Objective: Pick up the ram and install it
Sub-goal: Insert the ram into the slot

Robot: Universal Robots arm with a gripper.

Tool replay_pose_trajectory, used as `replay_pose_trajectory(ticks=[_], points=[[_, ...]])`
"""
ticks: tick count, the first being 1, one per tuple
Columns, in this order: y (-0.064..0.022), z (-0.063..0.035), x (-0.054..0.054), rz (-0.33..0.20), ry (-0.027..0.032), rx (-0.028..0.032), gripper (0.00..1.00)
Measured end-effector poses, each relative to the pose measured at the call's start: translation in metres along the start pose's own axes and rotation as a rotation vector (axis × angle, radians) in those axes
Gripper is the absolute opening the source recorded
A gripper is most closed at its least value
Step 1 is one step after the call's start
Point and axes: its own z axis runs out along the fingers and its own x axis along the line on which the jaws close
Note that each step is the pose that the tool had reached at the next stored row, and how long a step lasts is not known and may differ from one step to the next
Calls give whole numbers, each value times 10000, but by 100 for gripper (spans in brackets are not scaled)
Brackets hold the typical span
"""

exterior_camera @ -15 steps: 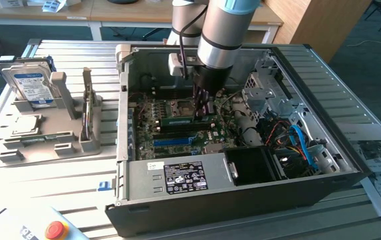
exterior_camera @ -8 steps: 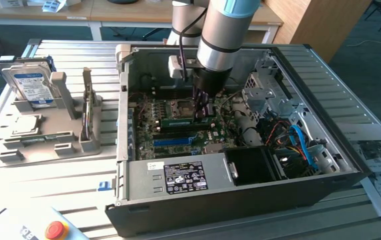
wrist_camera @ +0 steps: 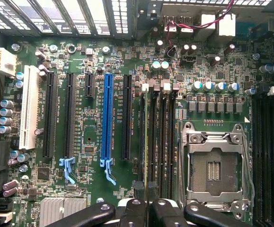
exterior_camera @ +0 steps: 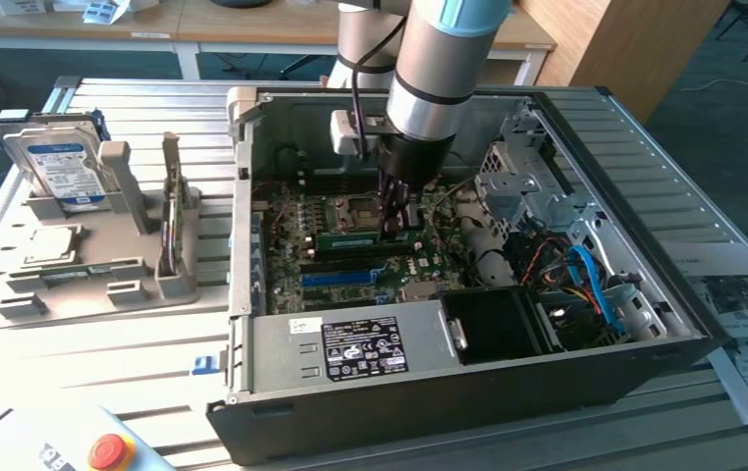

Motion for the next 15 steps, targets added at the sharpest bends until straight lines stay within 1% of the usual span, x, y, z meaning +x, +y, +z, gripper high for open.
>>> replay_pose_trajectory(ticks=[15], points=[[0, 10, 10, 53, -4, 0, 12]])
